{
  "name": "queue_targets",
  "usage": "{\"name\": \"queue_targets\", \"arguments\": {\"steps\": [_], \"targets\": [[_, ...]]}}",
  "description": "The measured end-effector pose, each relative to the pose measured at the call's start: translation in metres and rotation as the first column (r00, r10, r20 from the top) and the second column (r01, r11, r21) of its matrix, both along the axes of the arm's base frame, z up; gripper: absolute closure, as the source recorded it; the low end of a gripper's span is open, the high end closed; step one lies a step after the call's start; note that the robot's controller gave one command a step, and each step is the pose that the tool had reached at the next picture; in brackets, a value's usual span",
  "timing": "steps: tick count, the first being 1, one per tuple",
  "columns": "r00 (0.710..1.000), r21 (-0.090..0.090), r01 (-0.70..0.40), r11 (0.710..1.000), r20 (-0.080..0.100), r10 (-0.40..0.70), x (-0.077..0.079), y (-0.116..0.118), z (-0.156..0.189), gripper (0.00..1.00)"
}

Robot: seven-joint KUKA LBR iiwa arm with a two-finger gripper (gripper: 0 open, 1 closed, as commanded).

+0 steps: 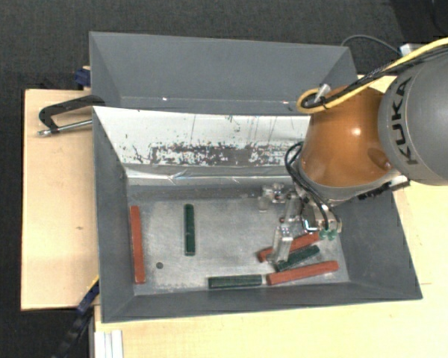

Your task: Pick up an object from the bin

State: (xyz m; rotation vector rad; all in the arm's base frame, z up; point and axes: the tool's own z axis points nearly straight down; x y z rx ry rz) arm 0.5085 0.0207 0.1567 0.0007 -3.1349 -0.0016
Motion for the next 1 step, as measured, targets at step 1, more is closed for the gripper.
{"name": "queue_targets", "arguments": {"steps": [1], "targets": [[1.000,0.000,0.000,1.000,0.008,0.000,0.0018,0.0000,0.0039,0.00]]}}
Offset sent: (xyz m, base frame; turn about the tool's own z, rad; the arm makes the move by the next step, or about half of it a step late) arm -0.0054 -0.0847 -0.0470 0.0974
